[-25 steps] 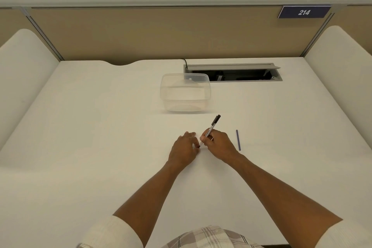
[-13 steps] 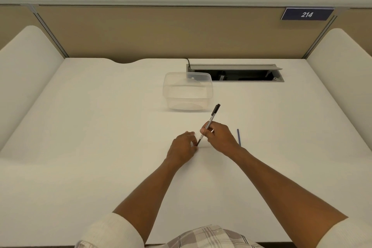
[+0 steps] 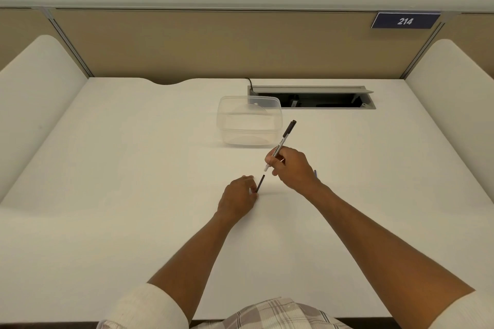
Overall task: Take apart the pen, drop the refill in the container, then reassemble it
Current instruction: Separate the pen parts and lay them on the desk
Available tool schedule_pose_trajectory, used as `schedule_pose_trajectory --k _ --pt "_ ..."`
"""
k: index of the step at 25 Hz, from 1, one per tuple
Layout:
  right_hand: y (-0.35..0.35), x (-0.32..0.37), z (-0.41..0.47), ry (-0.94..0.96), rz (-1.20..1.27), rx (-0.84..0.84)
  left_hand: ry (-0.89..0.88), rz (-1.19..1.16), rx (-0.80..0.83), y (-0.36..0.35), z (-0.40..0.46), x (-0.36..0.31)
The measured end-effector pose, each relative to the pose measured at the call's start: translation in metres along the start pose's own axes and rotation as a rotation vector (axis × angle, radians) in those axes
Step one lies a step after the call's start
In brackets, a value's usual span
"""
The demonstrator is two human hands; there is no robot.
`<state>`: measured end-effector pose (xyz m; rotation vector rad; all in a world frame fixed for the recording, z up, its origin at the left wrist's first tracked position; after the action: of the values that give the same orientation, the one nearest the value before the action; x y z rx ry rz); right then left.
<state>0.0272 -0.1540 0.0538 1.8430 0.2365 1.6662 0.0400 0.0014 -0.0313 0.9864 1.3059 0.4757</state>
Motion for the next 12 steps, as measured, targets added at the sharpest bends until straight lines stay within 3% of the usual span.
schedule_pose_trajectory --k 4,12 --pt "0.002 -0.012 0.0 -0.041 -0.086 -0.053 -0.013 0.101 -0.055 0.004 -0.005 0.002" --pt "-0.02 -0.062 -0.026 -0.208 -0.395 0.038 0.004 0.084 -0.058 0.009 -0.003 0.005"
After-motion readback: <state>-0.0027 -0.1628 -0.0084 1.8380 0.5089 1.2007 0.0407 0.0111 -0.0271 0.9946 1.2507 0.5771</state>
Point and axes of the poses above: each hand's wrist, its own z-axis towards the middle knuckle, its own y-axis out of the back of the hand, x = y × z, the point moved 7 cm from there along z, towards the middle knuckle, and after that the axes turned 9 degrees about -x, right-handed, at the moved point
